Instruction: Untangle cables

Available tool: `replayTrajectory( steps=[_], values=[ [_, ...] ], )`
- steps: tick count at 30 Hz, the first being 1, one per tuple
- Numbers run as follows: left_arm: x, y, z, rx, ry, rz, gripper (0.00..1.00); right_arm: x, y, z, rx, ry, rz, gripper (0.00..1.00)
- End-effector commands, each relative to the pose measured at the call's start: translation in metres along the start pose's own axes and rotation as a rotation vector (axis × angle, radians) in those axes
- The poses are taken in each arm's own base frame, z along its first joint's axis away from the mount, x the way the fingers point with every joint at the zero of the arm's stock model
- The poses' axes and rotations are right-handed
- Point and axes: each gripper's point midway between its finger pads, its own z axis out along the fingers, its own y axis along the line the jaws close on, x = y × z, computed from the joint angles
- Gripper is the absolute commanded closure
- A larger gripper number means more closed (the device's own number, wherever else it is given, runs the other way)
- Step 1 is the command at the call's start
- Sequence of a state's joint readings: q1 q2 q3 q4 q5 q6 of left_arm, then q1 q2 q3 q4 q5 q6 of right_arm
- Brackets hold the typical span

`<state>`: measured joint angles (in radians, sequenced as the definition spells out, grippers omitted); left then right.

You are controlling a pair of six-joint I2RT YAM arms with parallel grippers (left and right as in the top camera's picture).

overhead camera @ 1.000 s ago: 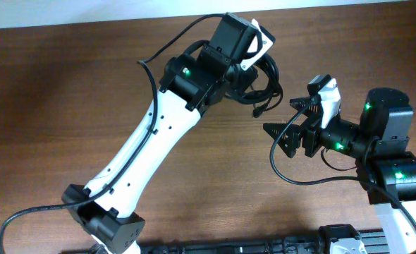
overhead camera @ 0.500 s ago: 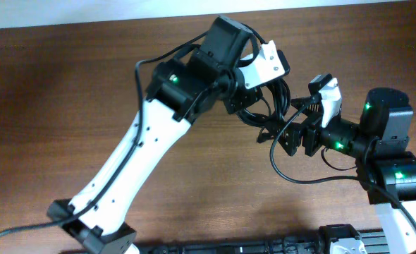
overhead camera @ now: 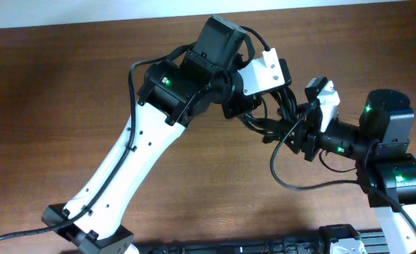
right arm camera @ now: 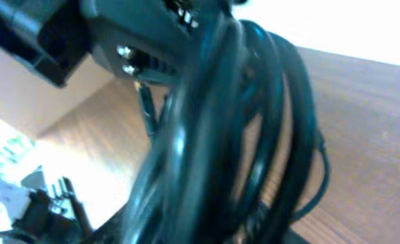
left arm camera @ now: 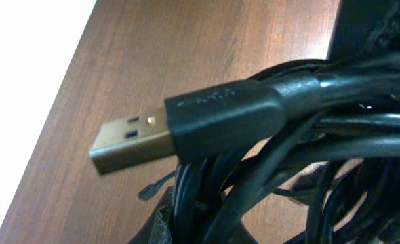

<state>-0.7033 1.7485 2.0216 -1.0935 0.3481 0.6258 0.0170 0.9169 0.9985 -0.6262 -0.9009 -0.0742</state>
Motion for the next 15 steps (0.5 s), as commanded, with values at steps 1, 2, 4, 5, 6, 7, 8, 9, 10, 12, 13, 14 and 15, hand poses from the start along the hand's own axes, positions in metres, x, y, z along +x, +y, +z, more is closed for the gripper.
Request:
replayTrajectory(
  steps=[1,2,4,5,6,7,8,9,10,12,13,14,15],
  values=[
    [-0.023,-0.029,-0.013,0.097,-0.090,0.063,1.00,-0.007,-0.005,-0.002,0.033,-0.012,-0.006,0.91],
    [-0.023,-0.029,-0.013,0.095,-0.089,0.063,1.00,-0.006,-0.005,-0.002,0.033,-0.012,-0.005,0.96],
    [-0.022,-0.028,-0.013,0.094,-0.088,0.062,0.96,-0.006,-0.005,-0.002,0.033,-0.009,-0.002,0.96],
    [-0.022,-0.028,-0.013,0.094,-0.088,0.062,0.93,-0.006,-0.005,-0.002,0.033,-0.009,-0.003,0.96],
    [-0.022,-0.028,-0.013,0.092,-0.087,0.062,0.94,-0.006,-0.005,-0.002,0.033,-0.010,-0.004,0.96],
    [-0.021,-0.026,-0.013,0.083,-0.081,0.051,0.88,-0.006,-0.005,-0.002,0.033,-0.010,-0.004,0.96],
    [-0.019,-0.023,-0.013,0.067,-0.069,0.030,0.82,-0.006,-0.005,-0.002,0.034,-0.010,-0.003,0.96],
    [-0.017,-0.020,-0.013,0.050,-0.056,0.011,0.67,-0.006,-0.005,-0.002,0.034,-0.010,-0.004,0.96],
    [-0.014,-0.015,-0.012,0.019,-0.035,-0.024,0.01,-0.006,-0.005,-0.002,0.034,-0.010,-0.004,0.96],
    [-0.005,-0.003,-0.013,-0.052,0.011,-0.099,0.01,-0.006,-0.008,-0.002,0.047,-0.009,0.004,0.96],
    [-0.001,0.004,-0.013,-0.093,0.033,-0.143,0.01,-0.006,-0.010,-0.002,0.062,-0.009,0.021,0.96],
    [0.003,0.010,-0.015,-0.132,0.050,-0.183,0.01,-0.006,-0.013,-0.002,0.080,-0.011,0.034,0.96],
    [0.005,0.014,-0.018,-0.164,0.060,-0.216,0.01,-0.006,-0.017,-0.002,0.102,-0.012,0.048,0.96]
  ],
)
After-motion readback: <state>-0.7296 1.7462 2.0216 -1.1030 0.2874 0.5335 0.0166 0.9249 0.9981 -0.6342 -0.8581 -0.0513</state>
